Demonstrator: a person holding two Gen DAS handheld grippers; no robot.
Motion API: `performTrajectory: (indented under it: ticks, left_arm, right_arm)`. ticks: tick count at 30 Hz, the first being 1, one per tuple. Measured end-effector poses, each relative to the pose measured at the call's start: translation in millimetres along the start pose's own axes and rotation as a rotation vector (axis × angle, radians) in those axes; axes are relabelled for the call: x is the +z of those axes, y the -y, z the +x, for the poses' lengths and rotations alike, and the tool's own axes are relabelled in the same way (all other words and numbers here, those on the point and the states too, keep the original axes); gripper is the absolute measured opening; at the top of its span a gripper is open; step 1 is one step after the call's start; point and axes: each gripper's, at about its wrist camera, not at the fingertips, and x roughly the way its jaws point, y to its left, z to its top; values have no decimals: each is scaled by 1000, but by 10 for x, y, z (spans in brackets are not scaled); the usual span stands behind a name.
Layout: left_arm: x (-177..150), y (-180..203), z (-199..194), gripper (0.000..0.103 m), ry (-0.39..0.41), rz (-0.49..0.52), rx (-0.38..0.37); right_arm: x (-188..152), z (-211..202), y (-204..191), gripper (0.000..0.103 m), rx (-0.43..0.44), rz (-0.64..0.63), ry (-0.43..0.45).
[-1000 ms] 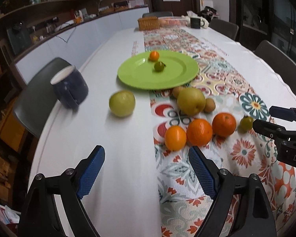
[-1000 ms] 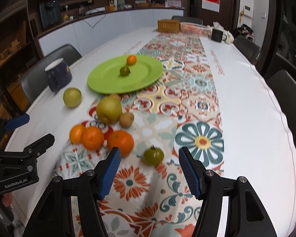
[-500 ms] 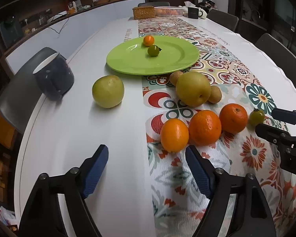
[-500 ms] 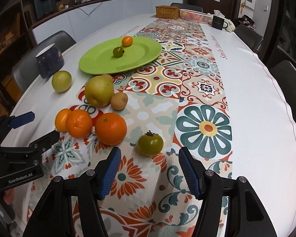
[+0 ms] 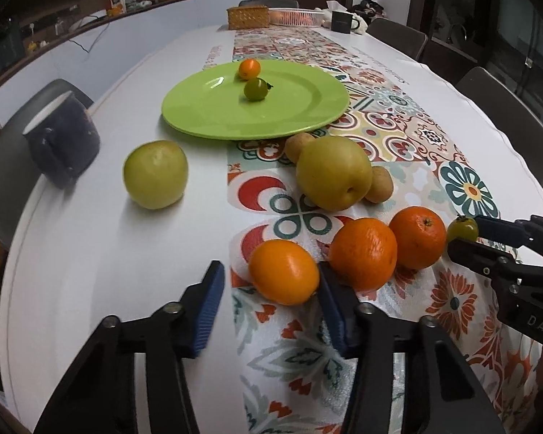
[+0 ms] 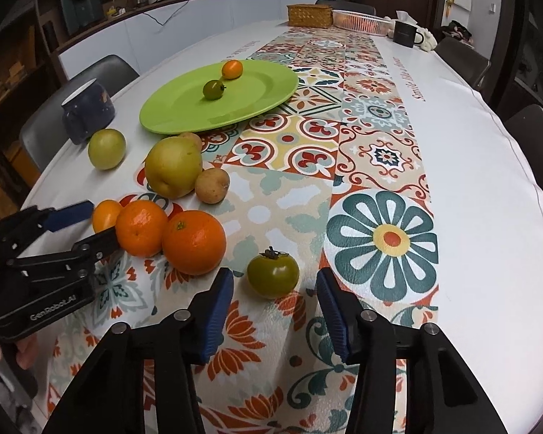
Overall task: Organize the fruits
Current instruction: 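Move both tools back toward the remaining fruits, then grasp an orange with the left tool while the right tool grasps a green tomato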
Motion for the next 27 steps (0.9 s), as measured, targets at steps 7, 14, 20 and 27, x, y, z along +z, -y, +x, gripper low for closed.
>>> performTrajectory:
  ticks: [7, 14, 20, 27]
  left_arm:
    - [-16, 29, -22, 36, 8, 4, 1]
    - [-51, 32, -149, 36, 23, -7, 13]
    - [-65, 41, -327, 36, 51, -10, 24]
    - [-48, 59, -595, 36, 100, -20, 26]
  right_arm:
    - [-18, 22, 10, 31, 20, 0, 3]
    - [-15, -43, 6, 31, 21, -8, 28]
    - [-7, -157, 1, 31, 32, -8, 56]
    - [7, -350, -34, 31, 61, -16, 101]
